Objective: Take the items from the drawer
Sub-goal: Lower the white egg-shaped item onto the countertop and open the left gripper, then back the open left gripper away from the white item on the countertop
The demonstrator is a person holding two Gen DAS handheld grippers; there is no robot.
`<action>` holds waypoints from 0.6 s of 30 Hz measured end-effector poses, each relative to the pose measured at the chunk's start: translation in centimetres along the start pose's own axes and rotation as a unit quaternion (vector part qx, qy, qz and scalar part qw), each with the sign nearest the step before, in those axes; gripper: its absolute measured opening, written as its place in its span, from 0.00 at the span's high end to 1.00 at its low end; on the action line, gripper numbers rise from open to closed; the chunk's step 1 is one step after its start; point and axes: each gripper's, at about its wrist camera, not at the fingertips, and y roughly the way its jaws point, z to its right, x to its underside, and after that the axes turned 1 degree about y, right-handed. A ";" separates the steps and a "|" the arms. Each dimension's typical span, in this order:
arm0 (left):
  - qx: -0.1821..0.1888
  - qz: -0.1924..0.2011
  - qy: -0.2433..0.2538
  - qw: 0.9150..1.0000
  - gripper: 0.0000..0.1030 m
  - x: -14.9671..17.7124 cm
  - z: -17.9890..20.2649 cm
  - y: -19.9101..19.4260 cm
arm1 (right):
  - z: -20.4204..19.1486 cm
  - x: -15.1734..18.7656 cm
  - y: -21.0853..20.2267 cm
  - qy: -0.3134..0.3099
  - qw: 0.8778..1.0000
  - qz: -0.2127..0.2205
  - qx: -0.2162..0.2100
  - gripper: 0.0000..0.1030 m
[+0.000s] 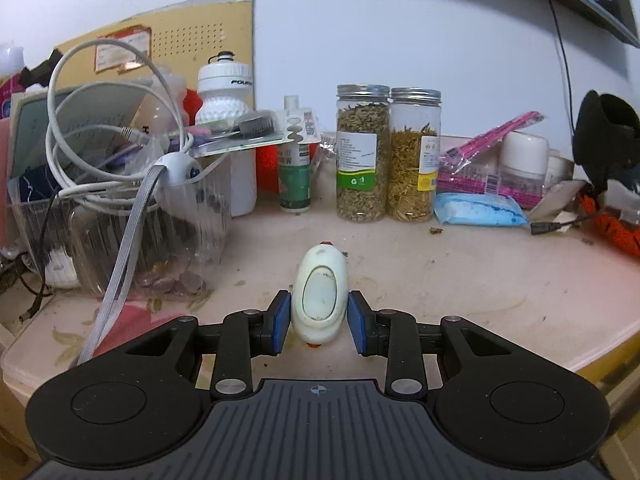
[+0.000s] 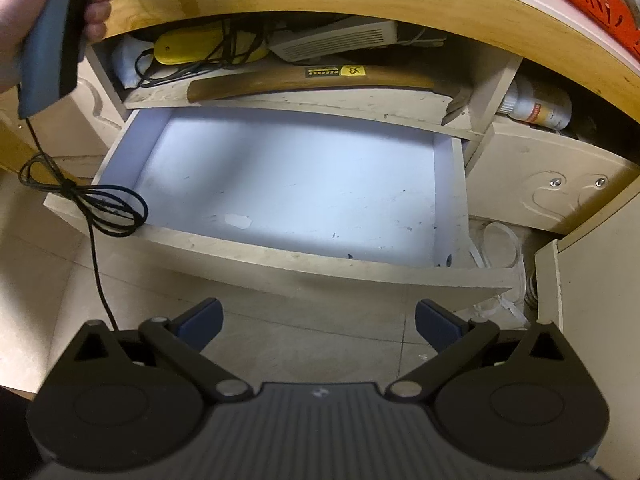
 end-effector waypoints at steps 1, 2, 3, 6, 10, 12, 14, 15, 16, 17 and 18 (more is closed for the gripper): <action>-0.001 0.001 0.002 1.000 0.71 0.0 0.1 0.0 | -0.1 0.0 0.0 0.000 1.000 0.000 -0.001 0.00; -0.002 0.001 0.003 1.000 0.71 0.0 0.1 0.0 | -0.1 0.0 0.0 -0.001 1.000 -0.001 -0.002 0.00; -0.001 0.001 0.002 1.000 0.71 -0.1 0.1 0.0 | -0.2 0.0 0.0 -0.001 1.000 -0.001 -0.003 0.00; -0.002 0.000 0.001 1.000 0.70 -0.1 0.2 0.0 | -0.2 0.0 -0.1 -0.001 1.000 -0.001 -0.003 0.00; -0.006 0.018 0.015 1.000 0.27 -0.1 0.5 -0.3 | -0.3 0.0 -0.2 0.000 1.000 0.000 -0.001 0.00; -0.017 0.045 0.019 0.999 0.16 0.0 0.7 -0.8 | -0.3 -0.1 -0.3 0.000 1.000 0.000 -0.003 0.00; -0.018 0.048 0.025 0.998 0.16 -0.2 0.9 -0.9 | -0.4 -0.1 -0.3 -0.001 1.000 0.001 -0.003 0.00; -0.020 0.044 0.028 0.998 0.15 -0.3 1.1 -0.8 | -0.4 -0.1 -0.3 -0.001 1.000 0.001 -0.003 0.00; -0.023 0.042 0.029 0.998 0.15 -0.3 1.1 -0.8 | -0.4 -0.1 -0.4 -0.002 1.000 0.001 -0.004 0.00; -0.026 0.040 0.030 0.998 0.15 -0.4 1.2 -0.8 | -0.4 -0.1 -0.4 -0.002 1.000 0.001 -0.004 0.00; -0.027 0.042 0.030 0.998 0.13 -0.4 1.3 -0.9 | -0.4 -0.1 -0.3 -0.001 1.000 0.001 -0.004 0.00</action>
